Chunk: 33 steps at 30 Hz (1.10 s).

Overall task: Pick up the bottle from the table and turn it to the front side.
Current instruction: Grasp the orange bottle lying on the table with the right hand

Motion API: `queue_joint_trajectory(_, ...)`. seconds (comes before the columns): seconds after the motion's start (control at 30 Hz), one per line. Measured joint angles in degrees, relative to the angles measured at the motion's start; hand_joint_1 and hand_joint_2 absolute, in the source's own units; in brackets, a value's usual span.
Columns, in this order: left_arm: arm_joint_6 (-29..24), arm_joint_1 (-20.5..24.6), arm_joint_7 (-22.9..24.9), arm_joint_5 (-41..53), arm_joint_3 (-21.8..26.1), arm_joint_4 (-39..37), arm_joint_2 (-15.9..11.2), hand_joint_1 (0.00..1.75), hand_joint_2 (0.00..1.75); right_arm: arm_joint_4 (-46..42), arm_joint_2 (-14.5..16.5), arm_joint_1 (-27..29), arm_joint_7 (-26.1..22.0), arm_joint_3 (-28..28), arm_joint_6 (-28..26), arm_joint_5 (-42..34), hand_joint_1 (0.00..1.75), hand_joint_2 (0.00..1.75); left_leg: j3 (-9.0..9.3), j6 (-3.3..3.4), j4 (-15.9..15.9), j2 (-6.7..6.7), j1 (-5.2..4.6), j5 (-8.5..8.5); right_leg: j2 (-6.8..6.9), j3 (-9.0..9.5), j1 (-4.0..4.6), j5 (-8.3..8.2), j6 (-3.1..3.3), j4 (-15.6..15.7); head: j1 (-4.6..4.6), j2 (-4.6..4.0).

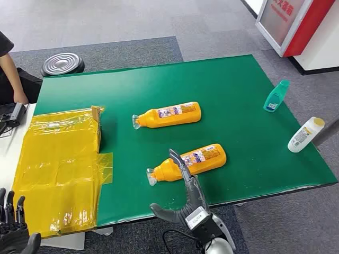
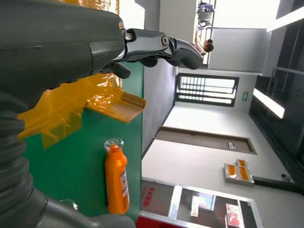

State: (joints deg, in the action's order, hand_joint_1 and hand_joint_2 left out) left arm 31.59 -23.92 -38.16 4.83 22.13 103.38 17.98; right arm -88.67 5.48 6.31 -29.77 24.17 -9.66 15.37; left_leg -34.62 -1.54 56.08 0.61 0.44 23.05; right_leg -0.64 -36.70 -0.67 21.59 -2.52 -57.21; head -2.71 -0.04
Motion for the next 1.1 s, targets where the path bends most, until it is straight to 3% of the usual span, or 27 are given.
queue_joint_trajectory(0.2,-0.32,0.04,0.01,0.47,0.11,0.0,0.22,0.0,1.75,0.0,-0.02,0.0,0.2,-0.01,-0.61,0.59,0.0,1.75,0.0,0.0,0.0,0.0,0.0,0.0,0.0,0.0,0.0,0.0,0.0,0.0,0.0,-0.01)
queue_joint_trajectory(0.5,-2.17,-0.06,0.0,3.51,-0.37,-0.88,0.21,0.0,1.75,-1.04,-0.72,0.03,2.99,-0.91,-5.66,8.4,0.0,1.75,0.0,0.01,0.0,0.0,0.0,0.01,0.0,-0.01,0.0,0.0,0.0,0.0,-0.01,0.0)
queue_joint_trajectory(0.87,-3.88,0.0,0.0,4.65,-2.36,-4.19,-0.76,0.0,1.75,-0.25,-3.95,-4.46,12.77,-3.14,-7.08,20.74,0.0,1.75,0.0,0.0,0.0,0.0,-0.01,-0.01,-0.01,0.0,-0.01,-0.04,-0.02,0.0,-0.02,0.0)
queue_joint_trajectory(1.1,-4.45,0.37,0.0,4.75,-4.29,-5.9,-2.57,0.0,1.75,5.09,-8.3,-11.89,21.27,-3.51,0.22,24.45,0.0,1.75,-0.01,0.04,0.01,0.0,-0.01,-0.07,0.0,0.0,-0.03,-0.13,-0.05,0.0,-0.01,0.0)
